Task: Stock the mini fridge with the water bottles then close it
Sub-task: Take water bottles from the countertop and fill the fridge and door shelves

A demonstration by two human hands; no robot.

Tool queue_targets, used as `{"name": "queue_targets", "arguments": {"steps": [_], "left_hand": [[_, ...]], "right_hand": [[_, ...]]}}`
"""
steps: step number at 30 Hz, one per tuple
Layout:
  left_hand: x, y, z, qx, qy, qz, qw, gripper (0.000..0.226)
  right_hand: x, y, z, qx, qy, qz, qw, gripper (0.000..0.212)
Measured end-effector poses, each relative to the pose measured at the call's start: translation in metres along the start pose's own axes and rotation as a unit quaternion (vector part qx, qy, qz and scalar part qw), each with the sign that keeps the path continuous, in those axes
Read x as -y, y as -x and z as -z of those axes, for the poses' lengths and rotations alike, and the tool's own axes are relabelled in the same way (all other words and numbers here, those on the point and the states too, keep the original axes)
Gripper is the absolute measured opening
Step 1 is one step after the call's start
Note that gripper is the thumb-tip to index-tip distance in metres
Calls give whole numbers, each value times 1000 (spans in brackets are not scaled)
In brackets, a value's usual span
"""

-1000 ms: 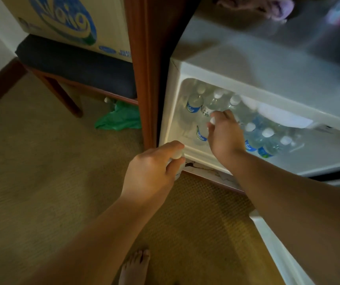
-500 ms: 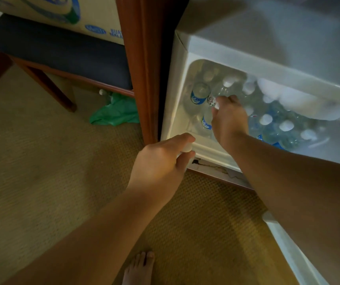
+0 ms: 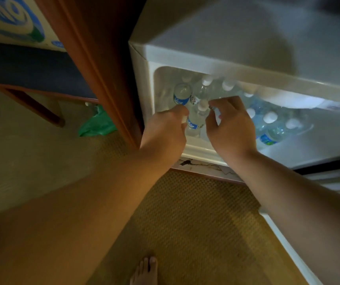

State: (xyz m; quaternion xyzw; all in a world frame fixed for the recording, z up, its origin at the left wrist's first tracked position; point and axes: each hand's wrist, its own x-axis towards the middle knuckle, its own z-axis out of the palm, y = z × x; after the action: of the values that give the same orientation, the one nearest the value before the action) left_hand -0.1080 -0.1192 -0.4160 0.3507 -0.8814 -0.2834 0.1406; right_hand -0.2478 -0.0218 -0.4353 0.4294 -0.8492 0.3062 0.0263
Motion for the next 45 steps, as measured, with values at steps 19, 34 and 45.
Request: {"name": "queue_targets", "arguments": {"steps": [19,34,45], "left_hand": [[6,-88,-41,46,-68,100,992,31],[-14,-67,-14,100,-59,122,986,64],[-100,86,109,79,98,141,982,46]], "right_hand": [[18,12,125,-155,183,86,967,46],[20,8,122,-176,160,77,968,39],[74,1,219,169,145,-51,974,68]]}}
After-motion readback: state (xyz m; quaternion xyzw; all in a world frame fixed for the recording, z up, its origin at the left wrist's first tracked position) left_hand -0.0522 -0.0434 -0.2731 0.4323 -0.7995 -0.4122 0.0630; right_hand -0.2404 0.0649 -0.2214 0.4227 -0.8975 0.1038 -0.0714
